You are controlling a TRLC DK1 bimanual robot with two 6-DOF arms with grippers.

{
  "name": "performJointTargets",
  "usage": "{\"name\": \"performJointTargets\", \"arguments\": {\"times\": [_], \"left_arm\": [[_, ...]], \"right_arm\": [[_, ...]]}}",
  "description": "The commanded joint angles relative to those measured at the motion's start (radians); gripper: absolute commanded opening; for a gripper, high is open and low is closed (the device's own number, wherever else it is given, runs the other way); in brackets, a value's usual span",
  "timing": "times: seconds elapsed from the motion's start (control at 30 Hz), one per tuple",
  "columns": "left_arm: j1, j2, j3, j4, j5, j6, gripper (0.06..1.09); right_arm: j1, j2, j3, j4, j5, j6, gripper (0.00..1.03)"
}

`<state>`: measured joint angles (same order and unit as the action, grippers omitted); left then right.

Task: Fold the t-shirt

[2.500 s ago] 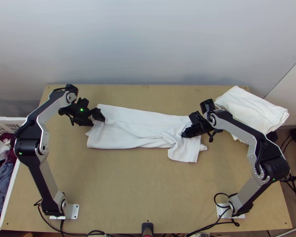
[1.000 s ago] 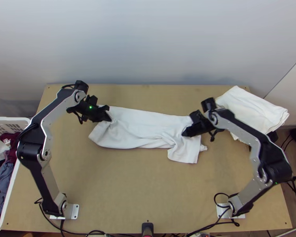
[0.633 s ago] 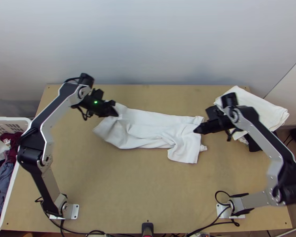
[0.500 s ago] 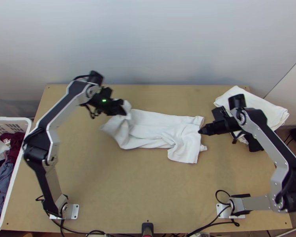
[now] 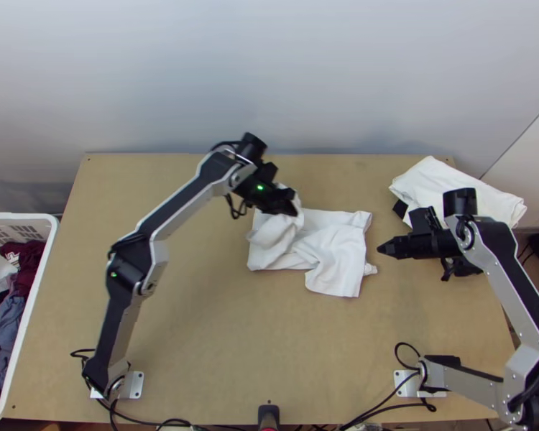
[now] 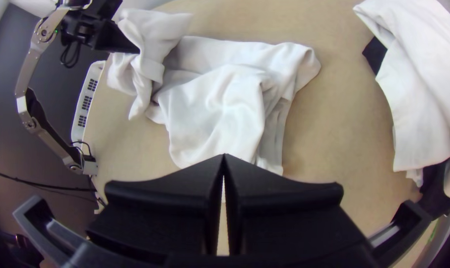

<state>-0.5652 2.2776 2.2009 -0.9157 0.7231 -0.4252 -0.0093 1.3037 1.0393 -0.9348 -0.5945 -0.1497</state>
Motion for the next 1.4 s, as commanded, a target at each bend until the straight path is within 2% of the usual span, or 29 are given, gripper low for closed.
{"name": "performJointTargets", "arguments": {"times": [0.0, 0.1, 0.2, 0.53, 0.73, 0.77, 0.8, 0.87, 0.9, 1.27, 1.37], "left_arm": [[-0.070, 0.089, 0.059, 0.219, 0.062, -0.141, 0.10], [-0.082, 0.122, 0.083, 0.362, 0.091, -0.248, 0.10], [-0.111, 0.158, 0.095, 0.442, 0.110, -0.271, 0.10], [-0.199, 0.266, 0.094, 0.479, 0.141, -0.273, 0.10], [-0.191, 0.290, 0.095, 0.577, 0.141, -0.369, 0.10], [-0.188, 0.296, 0.095, 0.586, 0.141, -0.371, 0.17], [-0.185, 0.304, 0.095, 0.592, 0.142, -0.371, 0.35], [-0.185, 0.307, 0.094, 0.587, 0.156, -0.371, 0.90], [-0.185, 0.306, 0.092, 0.586, 0.170, -0.369, 1.04], [-0.191, 0.217, 0.077, 0.572, 0.222, -0.356, 1.04], [-0.180, 0.188, 0.069, 0.515, 0.246, -0.334, 1.04]], "right_arm": [[-0.040, -0.057, -0.053, -0.002, 0.004, 0.016, 0.03], [-0.049, -0.067, -0.074, -0.002, 0.005, 0.016, 0.03], [-0.050, -0.069, -0.104, -0.001, 0.007, 0.016, 0.03], [-0.080, -0.087, -0.117, 0.008, 0.009, 0.016, 0.03], [-0.092, -0.106, -0.122, 0.008, 0.007, 0.021, 0.03], [-0.092, -0.107, -0.124, 0.008, 0.007, 0.021, 0.03], [-0.092, -0.109, -0.124, 0.008, 0.007, 0.021, 0.03], [-0.093, -0.113, -0.122, 0.008, 0.009, 0.021, 0.03], [-0.093, -0.115, -0.122, 0.008, 0.007, 0.022, 0.03], [-0.090, -0.123, -0.133, 0.014, 0.009, 0.021, 0.03], [-0.084, -0.133, -0.131, 0.014, 0.009, 0.022, 0.03]]}}
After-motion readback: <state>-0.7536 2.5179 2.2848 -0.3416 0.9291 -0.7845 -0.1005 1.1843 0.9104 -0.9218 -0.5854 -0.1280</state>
